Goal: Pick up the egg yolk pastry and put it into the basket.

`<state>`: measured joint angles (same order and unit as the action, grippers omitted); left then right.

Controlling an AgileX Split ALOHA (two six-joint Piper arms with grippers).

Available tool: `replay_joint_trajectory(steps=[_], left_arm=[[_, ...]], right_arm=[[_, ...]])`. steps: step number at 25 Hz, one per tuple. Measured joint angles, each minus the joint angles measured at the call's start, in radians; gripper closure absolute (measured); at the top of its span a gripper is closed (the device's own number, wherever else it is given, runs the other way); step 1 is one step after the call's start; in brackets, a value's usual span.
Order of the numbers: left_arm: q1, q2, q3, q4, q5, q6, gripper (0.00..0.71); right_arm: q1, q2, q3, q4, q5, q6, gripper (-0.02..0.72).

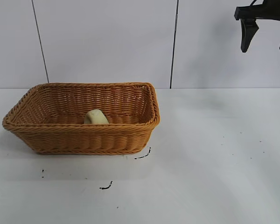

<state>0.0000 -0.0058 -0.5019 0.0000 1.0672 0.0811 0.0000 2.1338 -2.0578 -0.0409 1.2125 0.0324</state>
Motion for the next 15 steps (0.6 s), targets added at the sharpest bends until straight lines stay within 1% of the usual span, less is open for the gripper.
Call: replay_joint_trajectory(steps=[5,8,12,15], left_arm=[[0.0,0.0,0.0,0.0,0.0,0.0,0.014],[0.0,0.0,0.0,0.0,0.0,0.0,0.014],[0.0,0.0,0.0,0.0,0.0,0.0,0.014],[0.0,0.0,0.0,0.0,0.0,0.0,0.014]], right_arm=[[0.0,-0.039,0.006,0.014,0.002,-0.003,0.091],[0.0,-0.125,0.059,0.021,0.0,-0.003,0.091],[0.0,-0.306,0.217,0.041,-0.001,-0.003,0.091],[0.0,-0.467,0.369,0.041,-0.001,-0.008,0.091]])
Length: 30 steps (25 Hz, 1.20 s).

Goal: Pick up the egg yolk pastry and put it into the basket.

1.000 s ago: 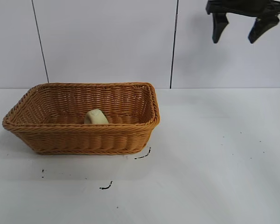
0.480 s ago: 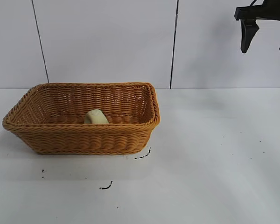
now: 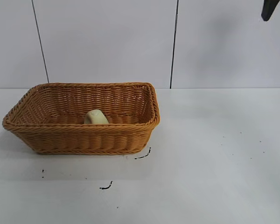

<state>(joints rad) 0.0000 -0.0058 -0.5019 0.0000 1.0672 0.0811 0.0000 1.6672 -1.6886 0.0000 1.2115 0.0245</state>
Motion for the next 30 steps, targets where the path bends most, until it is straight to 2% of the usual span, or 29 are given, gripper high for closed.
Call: replay_joint_trajectory(steps=[12,20,25,30], left_arm=[[0.0,0.0,0.0,0.0,0.0,0.0,0.014],[0.0,0.0,0.0,0.0,0.0,0.0,0.014],[0.0,0.0,0.0,0.0,0.0,0.0,0.014],[0.0,0.0,0.0,0.0,0.0,0.0,0.014]], right_arm=[[0.0,-0.705,0.658,0.008,0.003,-0.038,0.09],[0.0,-1.186,1.01,0.021,-0.116,-0.041,0.09],[0.0,-1.439,1.16,0.021,-0.145,-0.042,0.09],[0.0,-1.591,1.2,0.023,-0.18,-0.04,0.09]])
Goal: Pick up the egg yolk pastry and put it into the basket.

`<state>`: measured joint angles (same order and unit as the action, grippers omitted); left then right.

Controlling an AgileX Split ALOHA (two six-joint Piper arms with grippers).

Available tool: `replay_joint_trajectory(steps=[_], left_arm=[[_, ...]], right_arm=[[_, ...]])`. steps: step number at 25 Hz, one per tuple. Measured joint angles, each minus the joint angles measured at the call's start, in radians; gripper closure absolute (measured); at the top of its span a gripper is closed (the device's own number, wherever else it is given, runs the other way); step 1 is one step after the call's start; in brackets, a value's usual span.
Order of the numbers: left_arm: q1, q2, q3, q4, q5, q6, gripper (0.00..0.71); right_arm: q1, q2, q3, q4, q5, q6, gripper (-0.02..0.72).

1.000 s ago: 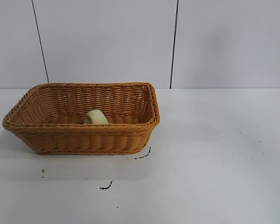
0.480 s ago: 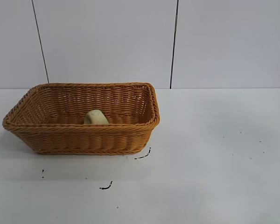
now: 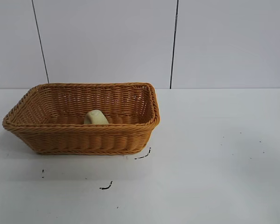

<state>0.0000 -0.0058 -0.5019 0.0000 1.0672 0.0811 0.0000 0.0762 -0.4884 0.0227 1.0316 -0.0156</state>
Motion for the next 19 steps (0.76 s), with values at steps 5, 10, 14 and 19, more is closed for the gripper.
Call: replay_joint_trajectory(steps=[5,10,14,19], left_arm=[[0.0,0.0,0.0,0.0,0.0,0.0,0.014],[0.0,0.0,0.0,0.0,0.0,0.0,0.014],[0.0,0.0,0.0,0.0,0.0,0.0,0.014],[0.0,0.0,0.0,0.0,0.0,0.0,0.014]], right_arm=[[0.0,-0.077,0.001,0.0,-0.002,0.003,0.09],[0.003,-0.08,0.002,-0.001,-0.003,0.003,0.09],[0.003,-0.08,0.002,-0.001,-0.003,0.003,0.09],[0.003,-0.08,0.002,-0.001,-0.003,0.003,0.09]])
